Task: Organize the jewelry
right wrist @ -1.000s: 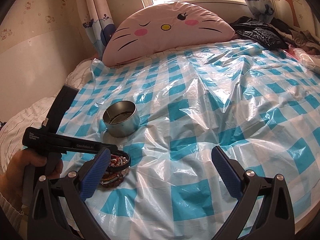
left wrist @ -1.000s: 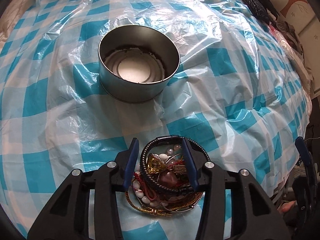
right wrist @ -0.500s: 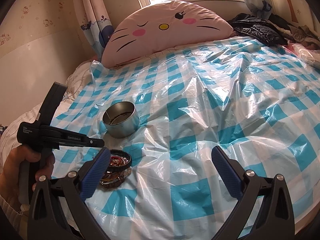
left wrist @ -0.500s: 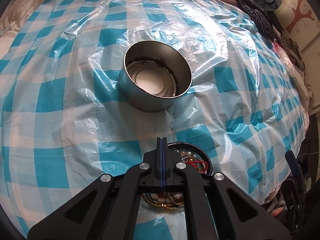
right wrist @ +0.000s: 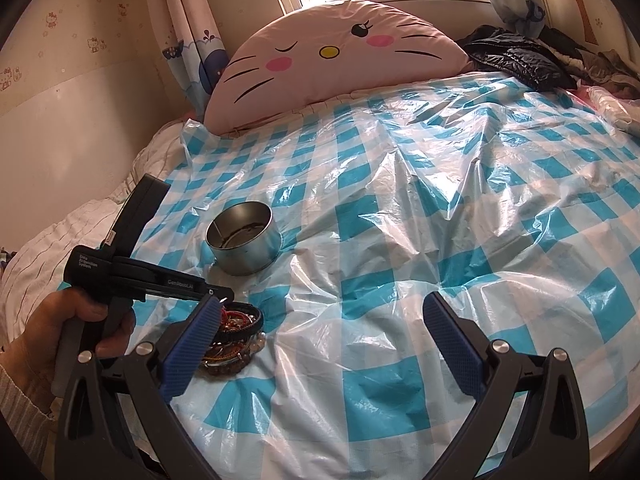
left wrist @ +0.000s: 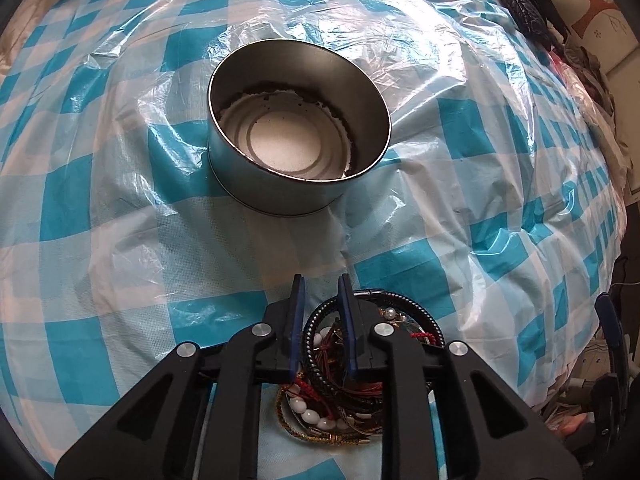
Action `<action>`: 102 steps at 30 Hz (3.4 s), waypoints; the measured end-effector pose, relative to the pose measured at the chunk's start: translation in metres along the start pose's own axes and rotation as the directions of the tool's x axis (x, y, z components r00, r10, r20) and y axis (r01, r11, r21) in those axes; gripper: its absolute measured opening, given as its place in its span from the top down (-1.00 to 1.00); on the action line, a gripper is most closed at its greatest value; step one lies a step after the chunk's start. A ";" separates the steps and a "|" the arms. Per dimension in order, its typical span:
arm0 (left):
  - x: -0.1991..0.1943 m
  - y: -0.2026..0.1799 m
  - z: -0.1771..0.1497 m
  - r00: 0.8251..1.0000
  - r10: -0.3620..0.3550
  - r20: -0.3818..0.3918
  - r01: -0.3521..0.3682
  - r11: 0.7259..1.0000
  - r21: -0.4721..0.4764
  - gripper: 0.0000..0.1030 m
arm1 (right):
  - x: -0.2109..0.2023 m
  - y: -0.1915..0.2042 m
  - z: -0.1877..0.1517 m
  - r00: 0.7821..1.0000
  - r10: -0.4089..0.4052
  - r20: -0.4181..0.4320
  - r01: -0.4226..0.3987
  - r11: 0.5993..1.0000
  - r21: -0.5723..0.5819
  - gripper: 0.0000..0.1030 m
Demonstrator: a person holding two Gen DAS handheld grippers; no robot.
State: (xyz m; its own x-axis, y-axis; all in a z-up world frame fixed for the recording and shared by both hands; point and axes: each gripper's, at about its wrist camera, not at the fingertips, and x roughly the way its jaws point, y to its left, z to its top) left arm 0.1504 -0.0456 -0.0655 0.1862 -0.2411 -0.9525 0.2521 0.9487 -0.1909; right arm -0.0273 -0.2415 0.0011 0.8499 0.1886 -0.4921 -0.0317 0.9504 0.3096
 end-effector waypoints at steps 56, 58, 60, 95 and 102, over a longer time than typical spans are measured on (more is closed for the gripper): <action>-0.038 0.032 -0.039 0.989 -0.130 0.071 0.133 0.991 -0.033 0.69 | 0.011 0.002 -0.001 0.997 0.022 -0.071 -0.023 1.000 -0.007 -0.89; -0.048 0.031 -0.040 0.986 -0.131 0.101 0.134 0.990 -0.030 0.69 | 0.014 0.004 -0.001 0.996 0.030 -0.088 -0.031 0.999 -0.013 -0.89; -0.059 0.036 -0.041 0.981 -0.137 0.134 0.144 0.988 -0.047 0.69 | 0.016 0.007 -0.002 0.994 0.037 -0.106 -0.040 0.999 -0.026 -0.89; -0.108 0.073 -0.050 0.924 -0.218 0.315 0.259 0.961 -0.095 0.69 | 0.093 0.085 -0.005 0.911 0.223 -0.346 -0.303 0.933 -0.196 0.22; -0.117 0.068 -0.046 0.918 -0.226 0.326 0.265 0.961 -0.080 0.69 | 0.105 0.069 -0.007 0.905 0.187 -0.383 -0.252 0.959 -0.127 -0.75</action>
State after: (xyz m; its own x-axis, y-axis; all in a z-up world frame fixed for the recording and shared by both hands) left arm 0.1024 0.0561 0.0218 0.4236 -0.5021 -0.7540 0.2156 0.8643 -0.4544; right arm 0.0557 -0.1545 -0.0347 0.5611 0.4431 -0.6992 -0.3116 0.8956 0.3175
